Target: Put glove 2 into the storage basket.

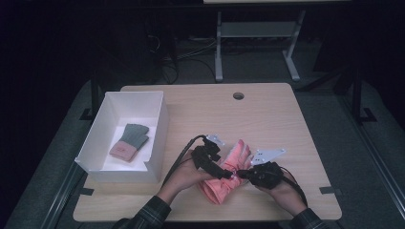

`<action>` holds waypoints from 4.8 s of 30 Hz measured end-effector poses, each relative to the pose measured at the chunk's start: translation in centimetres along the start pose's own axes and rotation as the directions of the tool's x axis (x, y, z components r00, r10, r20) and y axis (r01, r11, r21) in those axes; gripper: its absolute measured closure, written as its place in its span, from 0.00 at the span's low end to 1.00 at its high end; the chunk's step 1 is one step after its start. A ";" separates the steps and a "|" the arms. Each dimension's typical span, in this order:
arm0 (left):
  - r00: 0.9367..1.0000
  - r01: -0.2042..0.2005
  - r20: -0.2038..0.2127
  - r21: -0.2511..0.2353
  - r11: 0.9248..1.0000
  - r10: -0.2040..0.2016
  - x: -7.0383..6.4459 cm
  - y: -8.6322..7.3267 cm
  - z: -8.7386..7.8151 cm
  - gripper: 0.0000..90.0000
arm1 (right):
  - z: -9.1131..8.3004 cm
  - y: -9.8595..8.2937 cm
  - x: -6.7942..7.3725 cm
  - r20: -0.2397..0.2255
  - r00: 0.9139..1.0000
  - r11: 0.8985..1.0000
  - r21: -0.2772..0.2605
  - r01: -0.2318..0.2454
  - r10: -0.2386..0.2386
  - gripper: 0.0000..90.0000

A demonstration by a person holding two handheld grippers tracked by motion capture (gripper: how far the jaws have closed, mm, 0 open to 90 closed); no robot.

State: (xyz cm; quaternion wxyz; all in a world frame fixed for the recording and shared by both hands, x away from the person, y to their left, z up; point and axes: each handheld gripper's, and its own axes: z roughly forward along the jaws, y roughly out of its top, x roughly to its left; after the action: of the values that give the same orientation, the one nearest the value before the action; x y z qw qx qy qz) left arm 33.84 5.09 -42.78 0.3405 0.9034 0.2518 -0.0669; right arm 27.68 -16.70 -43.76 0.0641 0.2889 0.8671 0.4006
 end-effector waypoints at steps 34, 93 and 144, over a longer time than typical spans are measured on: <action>0.977 0.118 0.169 0.083 0.990 -0.130 1.9 -0.9 2.0 0.60 | 1.3 -0.9 -0.1 -0.006 1.000 1.000 0.020 0.008 -0.008 1.00; 0.984 0.172 -0.028 -0.092 0.981 -0.175 1.7 2.3 -13.8 0.68 | -3.8 -5.6 -2.5 0.222 0.960 0.985 -0.054 -0.161 0.169 0.15; 0.823 0.429 -0.250 -0.313 0.847 -0.510 11.6 -7.8 -27.8 0.68 | -3.7 -5.8 -2.7 0.227 0.960 0.986 -0.038 -0.161 0.165 0.15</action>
State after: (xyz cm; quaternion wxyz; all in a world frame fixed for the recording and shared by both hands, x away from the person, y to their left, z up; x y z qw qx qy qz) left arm 38.53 32.87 -29.59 0.3752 0.7624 0.5264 0.0311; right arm 26.05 -23.55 -45.85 0.1334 0.4030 0.8233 0.3769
